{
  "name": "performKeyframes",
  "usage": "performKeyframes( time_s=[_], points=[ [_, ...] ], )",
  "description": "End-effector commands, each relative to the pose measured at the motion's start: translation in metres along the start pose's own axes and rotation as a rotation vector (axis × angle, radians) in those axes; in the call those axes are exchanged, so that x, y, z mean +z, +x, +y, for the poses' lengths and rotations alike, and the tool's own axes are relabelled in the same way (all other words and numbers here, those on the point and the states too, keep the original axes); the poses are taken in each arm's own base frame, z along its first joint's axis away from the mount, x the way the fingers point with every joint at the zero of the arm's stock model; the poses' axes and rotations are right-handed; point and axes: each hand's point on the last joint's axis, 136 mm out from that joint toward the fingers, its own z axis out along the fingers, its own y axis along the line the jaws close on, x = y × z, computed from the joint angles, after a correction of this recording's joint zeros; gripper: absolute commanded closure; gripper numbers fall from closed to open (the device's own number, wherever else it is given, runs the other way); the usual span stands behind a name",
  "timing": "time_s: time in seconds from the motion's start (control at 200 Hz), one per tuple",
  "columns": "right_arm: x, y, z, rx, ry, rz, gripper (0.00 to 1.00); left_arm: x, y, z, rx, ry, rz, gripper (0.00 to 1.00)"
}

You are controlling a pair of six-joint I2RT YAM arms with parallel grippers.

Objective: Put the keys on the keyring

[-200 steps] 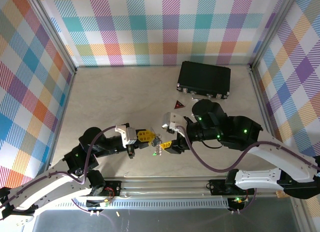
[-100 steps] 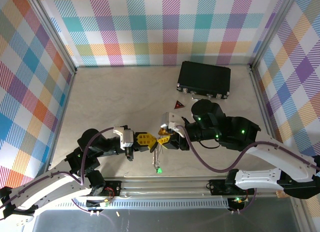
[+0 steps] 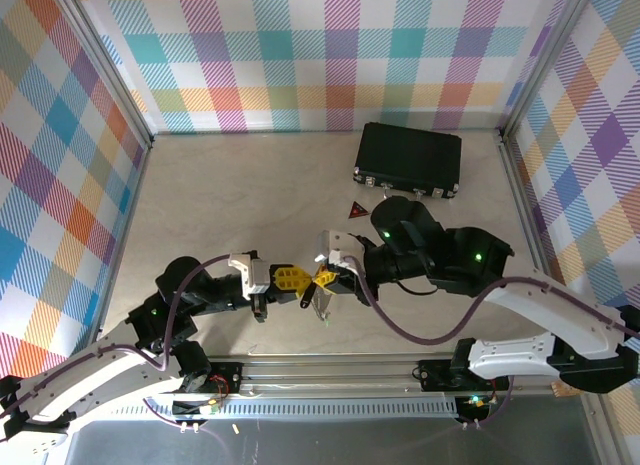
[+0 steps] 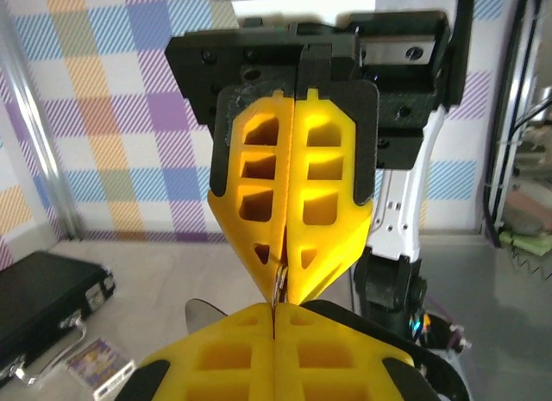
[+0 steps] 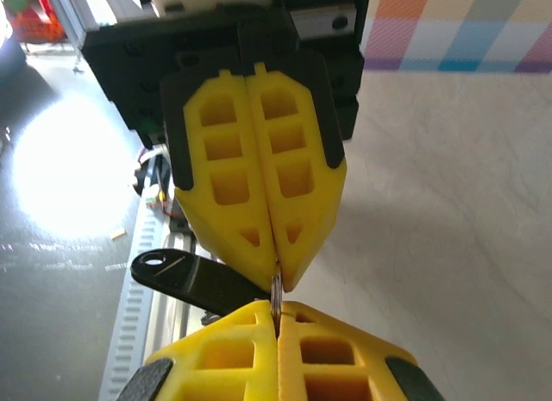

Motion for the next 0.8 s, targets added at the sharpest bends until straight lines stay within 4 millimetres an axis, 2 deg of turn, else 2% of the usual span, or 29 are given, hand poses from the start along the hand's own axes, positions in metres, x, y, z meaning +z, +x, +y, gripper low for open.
performKeyframes(
  time_s=[0.0, 0.095, 0.25, 0.275, 0.335, 0.41, 0.485, 0.585, 0.67, 0.795],
  points=[
    [-0.002, 0.013, 0.004, -0.045, -0.032, 0.108, 1.00, -0.004, 0.002, 0.011, 0.078, -0.061, 0.107, 0.90],
    [0.002, 0.016, 0.004, -0.057, -0.046, 0.159, 1.00, -0.001, 0.012, 0.014, 0.085, -0.062, 0.191, 0.88],
    [0.008, 0.021, 0.005, -0.063, -0.069, 0.217, 1.00, 0.005, 0.018, 0.016, 0.089, -0.057, 0.222, 0.87],
    [0.010, 0.022, 0.005, -0.064, -0.072, 0.225, 1.00, 0.006, 0.018, 0.016, 0.088, -0.055, 0.223, 0.88],
    [0.010, 0.022, 0.005, -0.063, -0.077, 0.229, 1.00, 0.007, 0.019, 0.015, 0.085, -0.044, 0.223, 1.00],
    [0.010, 0.020, 0.007, -0.065, -0.079, 0.216, 1.00, 0.009, 0.018, 0.012, 0.075, -0.028, 0.205, 1.00],
    [0.007, 0.015, 0.009, -0.062, -0.085, 0.187, 1.00, 0.008, 0.009, 0.007, 0.060, -0.008, 0.144, 1.00],
    [0.001, 0.006, 0.013, -0.056, -0.087, 0.117, 1.00, 0.001, -0.013, -0.003, 0.039, 0.022, 0.013, 1.00],
    [-0.006, -0.002, 0.018, -0.049, -0.086, 0.051, 0.86, -0.006, -0.029, -0.010, 0.026, 0.047, -0.080, 1.00],
    [-0.014, -0.011, 0.023, -0.041, -0.095, -0.034, 0.78, -0.014, -0.044, -0.020, 0.018, 0.091, -0.173, 1.00]
  ],
)
